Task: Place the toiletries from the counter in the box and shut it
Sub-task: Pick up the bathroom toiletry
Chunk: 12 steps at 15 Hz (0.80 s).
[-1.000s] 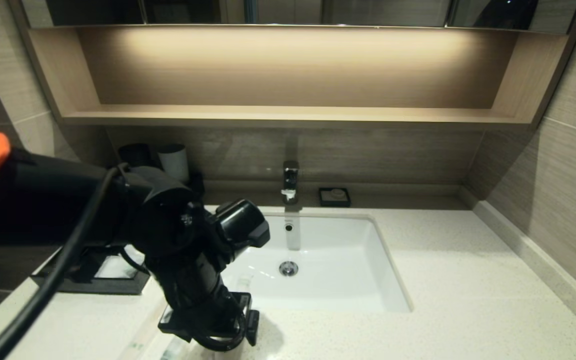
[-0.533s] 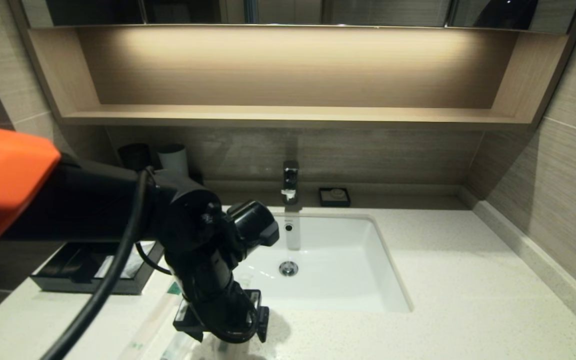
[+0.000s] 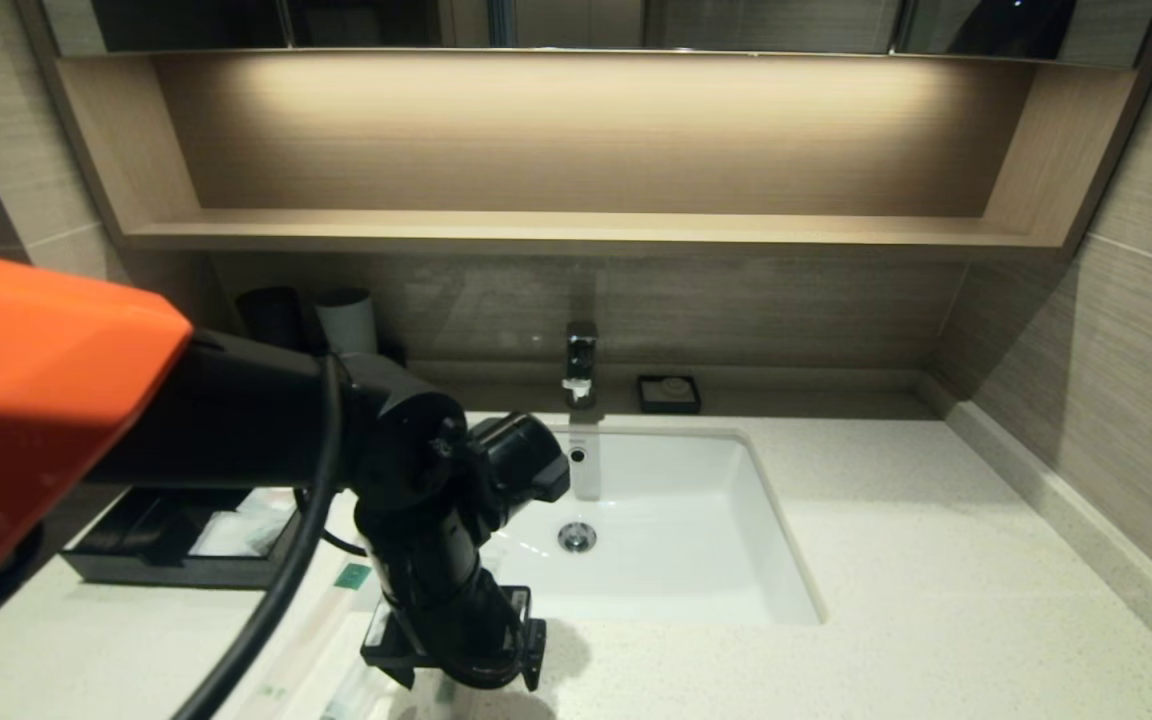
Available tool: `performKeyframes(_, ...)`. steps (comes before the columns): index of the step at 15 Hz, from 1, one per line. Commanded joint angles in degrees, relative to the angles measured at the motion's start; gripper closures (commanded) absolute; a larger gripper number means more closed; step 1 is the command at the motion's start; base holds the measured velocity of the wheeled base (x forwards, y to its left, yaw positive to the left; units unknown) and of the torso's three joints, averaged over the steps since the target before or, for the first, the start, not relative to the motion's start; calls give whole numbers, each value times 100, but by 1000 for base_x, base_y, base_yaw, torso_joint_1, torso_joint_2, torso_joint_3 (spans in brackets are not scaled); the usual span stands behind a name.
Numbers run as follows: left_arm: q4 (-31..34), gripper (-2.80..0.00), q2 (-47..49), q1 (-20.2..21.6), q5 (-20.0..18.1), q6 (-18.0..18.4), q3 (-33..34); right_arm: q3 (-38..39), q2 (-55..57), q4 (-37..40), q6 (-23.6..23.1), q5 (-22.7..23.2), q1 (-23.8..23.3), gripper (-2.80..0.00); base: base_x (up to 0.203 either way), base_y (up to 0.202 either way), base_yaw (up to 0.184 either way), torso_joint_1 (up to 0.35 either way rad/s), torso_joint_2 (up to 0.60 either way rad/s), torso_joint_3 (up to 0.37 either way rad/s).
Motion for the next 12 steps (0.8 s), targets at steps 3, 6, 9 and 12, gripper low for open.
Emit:
performKeyframes(3, -25, -280, 80, 1, -18, -19, 19, 3, 0, -2, -1, 1, 1, 0, 0, 0, 0, 0, 0, 0)
performKeyframes(6, -27, -280, 47, 10, -192, -10, 18, 9, -5, 1, -1, 1, 1, 0, 0, 0, 0, 0, 0, 0)
performKeyframes(9, -27, -280, 73, 10, -186, -9, 18, 0, 0, 0, -1, 1, 1, 0, 0, 0, 0, 0, 0, 0)
performKeyframes(12, -27, -280, 82, 16, -185, -7, 9, 1, 0, -7, -1, 1, 1, 0, 0, 0, 0, 0, 0, 0)
